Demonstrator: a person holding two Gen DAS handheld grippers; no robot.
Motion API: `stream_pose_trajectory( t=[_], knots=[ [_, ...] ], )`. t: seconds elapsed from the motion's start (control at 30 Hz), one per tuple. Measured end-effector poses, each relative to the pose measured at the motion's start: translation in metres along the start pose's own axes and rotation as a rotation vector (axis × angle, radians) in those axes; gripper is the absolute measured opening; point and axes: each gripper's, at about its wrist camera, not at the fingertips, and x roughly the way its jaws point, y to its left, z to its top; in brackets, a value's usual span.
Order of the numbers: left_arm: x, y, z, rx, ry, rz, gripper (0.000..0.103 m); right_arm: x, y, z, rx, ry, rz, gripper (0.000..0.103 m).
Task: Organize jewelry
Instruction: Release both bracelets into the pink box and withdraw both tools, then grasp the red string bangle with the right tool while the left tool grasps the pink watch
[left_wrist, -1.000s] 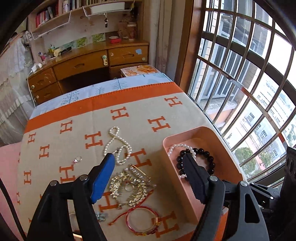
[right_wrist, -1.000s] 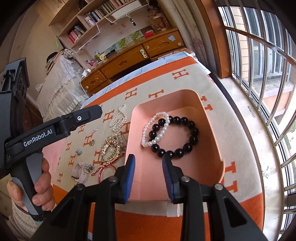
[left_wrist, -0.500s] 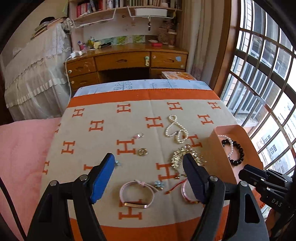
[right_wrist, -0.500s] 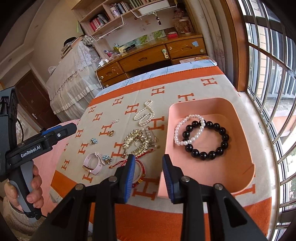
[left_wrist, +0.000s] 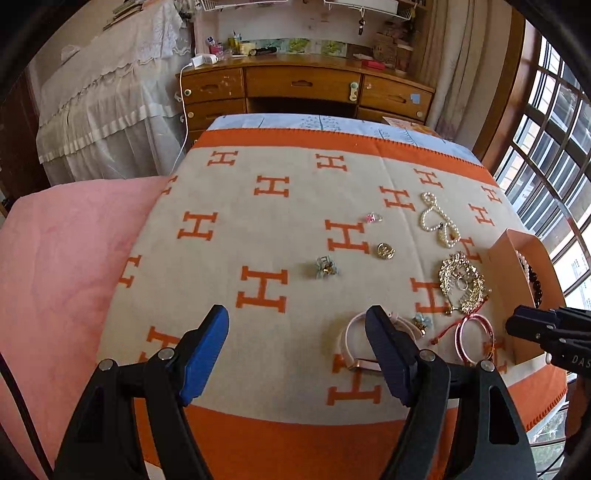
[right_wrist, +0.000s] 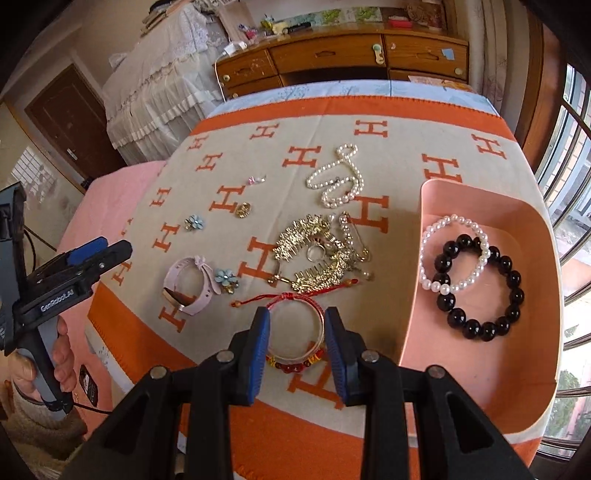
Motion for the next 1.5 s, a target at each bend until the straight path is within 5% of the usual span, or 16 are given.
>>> stream_pose_trajectory(
  t=[0.17,0.47,0.63,0.8,1.13,1.4,1.5],
  knots=[
    [0.014,-0.003,-0.008,0.046,0.026,0.001,0.075,0.033,0.0,0.007,-0.044,0.144,-0.045,0.029],
    [0.033,-0.027,-0.001,0.279,0.058,-0.099,0.075,0.05,0.014,0.01,-0.181,0.208,-0.183,0.027],
    [0.049,-0.051,0.008,0.523,0.081,-0.092,0.075,0.049,0.02,0.01,-0.232,0.226,-0.202,0.027],
    [0.062,-0.069,0.016,0.686,0.133,-0.163,0.075,0.05,0.03,0.012,-0.273,0.23,-0.187,0.027],
    [0.08,-0.087,0.022,0.85,0.176,-0.18,0.075,0.055,0.024,0.021,-0.262,0.269,-0.18,0.027],
    [0.085,-0.093,0.022,0.893,0.186,-0.181,0.062,0.057,0.016,0.029,-0.268,0.269,-0.177,0.027],
    [0.086,-0.095,0.023,0.879,0.217,-0.226,0.04,0.059,0.016,0.031,-0.285,0.269,-0.18,0.027]
  ],
)
